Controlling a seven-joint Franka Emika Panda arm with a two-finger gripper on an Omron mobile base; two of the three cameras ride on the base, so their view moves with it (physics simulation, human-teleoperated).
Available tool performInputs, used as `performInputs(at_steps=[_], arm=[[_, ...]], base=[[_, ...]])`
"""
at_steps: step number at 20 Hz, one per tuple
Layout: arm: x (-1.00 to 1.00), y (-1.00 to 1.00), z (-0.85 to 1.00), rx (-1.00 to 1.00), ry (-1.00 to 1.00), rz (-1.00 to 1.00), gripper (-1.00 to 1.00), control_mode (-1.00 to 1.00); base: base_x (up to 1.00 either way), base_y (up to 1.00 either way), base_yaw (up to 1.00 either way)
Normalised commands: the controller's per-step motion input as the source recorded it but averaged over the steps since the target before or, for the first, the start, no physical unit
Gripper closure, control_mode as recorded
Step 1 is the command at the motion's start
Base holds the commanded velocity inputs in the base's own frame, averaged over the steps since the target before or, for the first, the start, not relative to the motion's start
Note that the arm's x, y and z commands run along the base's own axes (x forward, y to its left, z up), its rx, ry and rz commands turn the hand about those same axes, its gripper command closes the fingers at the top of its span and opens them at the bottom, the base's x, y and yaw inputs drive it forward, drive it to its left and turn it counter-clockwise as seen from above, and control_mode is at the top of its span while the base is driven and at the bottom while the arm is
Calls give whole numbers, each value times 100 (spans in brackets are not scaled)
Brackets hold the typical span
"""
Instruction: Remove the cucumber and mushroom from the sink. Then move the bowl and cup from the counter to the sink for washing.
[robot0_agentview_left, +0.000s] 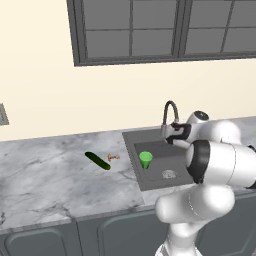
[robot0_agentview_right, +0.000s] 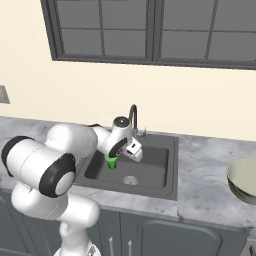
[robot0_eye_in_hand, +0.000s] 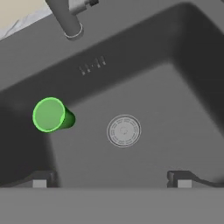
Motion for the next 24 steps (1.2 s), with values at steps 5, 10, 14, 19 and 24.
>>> performInputs(at_steps=[5,10,14,19,24], arm=[[-20,-26,26,-6,0,0,-100,-100],[-24,-31,23,-6,1,2,-100,-100],[-23,-31,22,-6,2,3,-100,-100],[-25,-32,23,-6,0,8,-100,-100],[-16,-30,22,-8,1,9,-100,-100]], base=[[0,0,0],[0,0,0],[0,0,0],[0,0,0],[0,0,0]])
